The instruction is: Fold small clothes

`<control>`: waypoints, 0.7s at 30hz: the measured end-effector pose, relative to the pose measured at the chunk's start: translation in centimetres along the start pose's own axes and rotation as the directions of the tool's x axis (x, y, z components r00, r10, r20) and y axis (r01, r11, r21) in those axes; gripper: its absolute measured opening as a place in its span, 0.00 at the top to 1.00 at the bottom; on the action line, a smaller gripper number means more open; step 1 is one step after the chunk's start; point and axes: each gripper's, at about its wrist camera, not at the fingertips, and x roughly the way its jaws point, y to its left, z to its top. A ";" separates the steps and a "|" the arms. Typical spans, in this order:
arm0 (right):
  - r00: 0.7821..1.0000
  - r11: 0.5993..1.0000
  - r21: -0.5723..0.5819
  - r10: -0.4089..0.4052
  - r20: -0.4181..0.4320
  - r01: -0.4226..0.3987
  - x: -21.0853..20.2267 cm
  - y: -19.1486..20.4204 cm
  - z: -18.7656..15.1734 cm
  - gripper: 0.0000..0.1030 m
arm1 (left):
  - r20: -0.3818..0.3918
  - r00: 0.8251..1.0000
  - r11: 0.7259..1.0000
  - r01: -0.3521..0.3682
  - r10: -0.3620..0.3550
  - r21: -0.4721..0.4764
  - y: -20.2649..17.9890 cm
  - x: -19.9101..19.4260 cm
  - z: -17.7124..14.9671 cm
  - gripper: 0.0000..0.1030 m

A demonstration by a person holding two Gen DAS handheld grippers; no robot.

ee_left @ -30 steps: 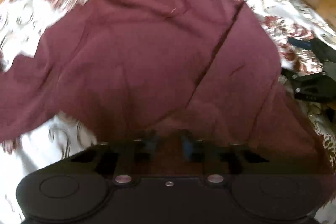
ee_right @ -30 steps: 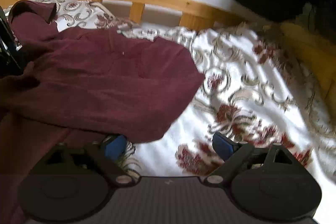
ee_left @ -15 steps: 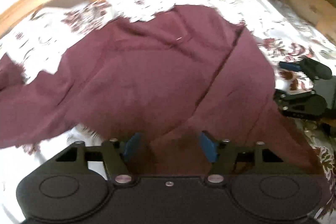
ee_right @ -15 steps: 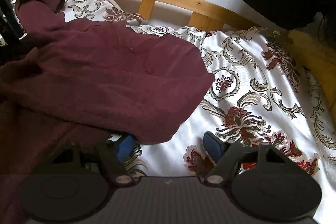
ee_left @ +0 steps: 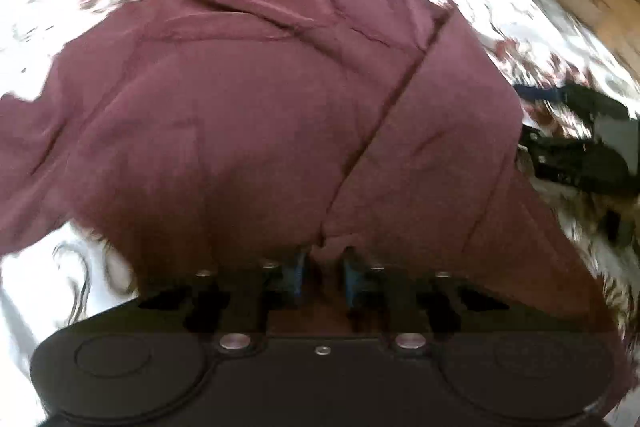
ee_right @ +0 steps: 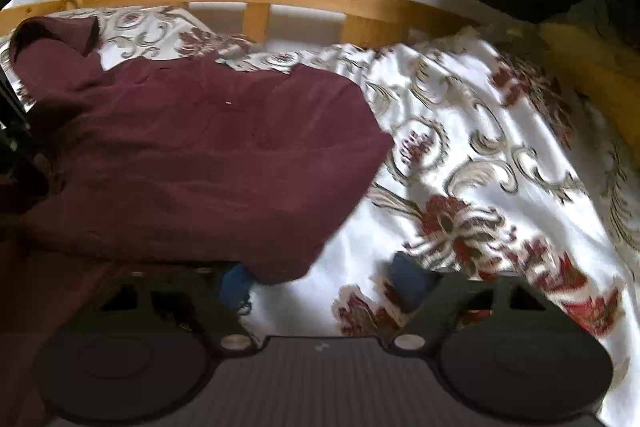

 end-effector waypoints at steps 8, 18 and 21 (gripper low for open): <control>0.992 0.989 0.093 -0.120 0.032 0.117 -2.7 -1.2 0.3 1.00 | -0.020 0.996 0.968 -0.092 0.089 -0.235 0.0 -2.7 -1.3 0.92; 1.000 0.955 0.296 0.019 0.018 -0.024 -2.4 -3.9 -0.2 0.73 | -0.012 0.995 0.964 -0.101 0.101 -0.248 0.4 -2.2 -2.8 0.58; 0.992 0.911 0.394 0.095 0.080 -0.119 -2.1 -5.0 -0.1 0.38 | 0.038 0.982 0.963 -0.173 0.185 -0.206 -0.2 -3.5 -3.6 0.24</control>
